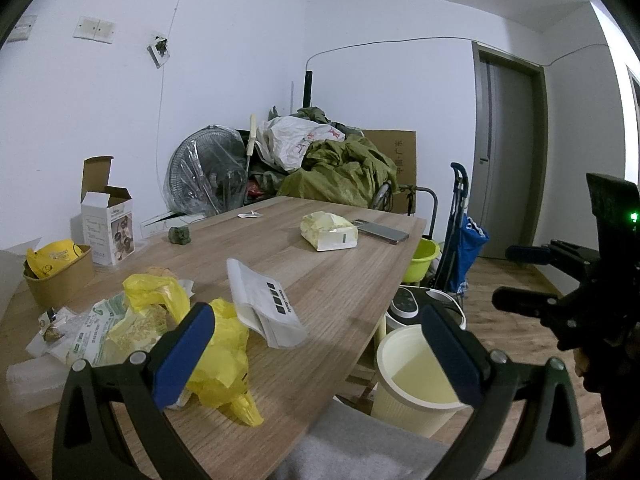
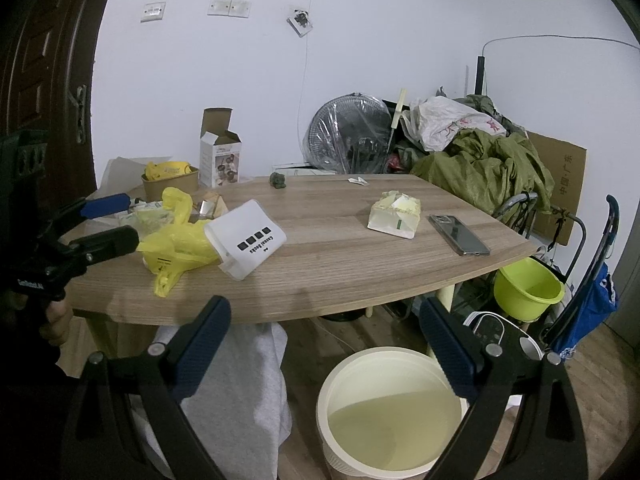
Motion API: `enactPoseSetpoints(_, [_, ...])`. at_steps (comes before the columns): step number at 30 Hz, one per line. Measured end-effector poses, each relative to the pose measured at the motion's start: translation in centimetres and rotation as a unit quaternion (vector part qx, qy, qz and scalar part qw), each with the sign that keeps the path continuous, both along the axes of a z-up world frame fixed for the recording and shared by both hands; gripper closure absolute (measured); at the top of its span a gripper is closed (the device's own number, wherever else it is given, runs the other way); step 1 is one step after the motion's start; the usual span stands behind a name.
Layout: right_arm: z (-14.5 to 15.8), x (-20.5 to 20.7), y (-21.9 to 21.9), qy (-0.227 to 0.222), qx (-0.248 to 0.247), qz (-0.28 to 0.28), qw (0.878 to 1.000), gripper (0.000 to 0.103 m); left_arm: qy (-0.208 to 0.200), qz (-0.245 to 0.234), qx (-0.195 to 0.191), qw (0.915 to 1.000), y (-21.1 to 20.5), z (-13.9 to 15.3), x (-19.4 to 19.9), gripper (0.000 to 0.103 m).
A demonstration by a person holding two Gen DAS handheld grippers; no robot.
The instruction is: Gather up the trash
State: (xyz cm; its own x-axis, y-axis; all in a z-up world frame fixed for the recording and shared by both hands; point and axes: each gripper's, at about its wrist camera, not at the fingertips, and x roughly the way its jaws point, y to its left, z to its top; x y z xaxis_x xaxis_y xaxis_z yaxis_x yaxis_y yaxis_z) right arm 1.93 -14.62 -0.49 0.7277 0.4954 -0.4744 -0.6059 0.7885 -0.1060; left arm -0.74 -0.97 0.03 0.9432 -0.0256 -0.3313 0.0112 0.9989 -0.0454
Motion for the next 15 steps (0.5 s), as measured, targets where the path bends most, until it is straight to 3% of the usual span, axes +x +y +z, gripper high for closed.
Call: enactPoseSetpoints(15, [-0.06,0.05,-0.06,0.000,0.004,0.001,1.000,0.008,0.001,0.000,0.000,1.0000,-0.04,-0.03,0.01,0.000])
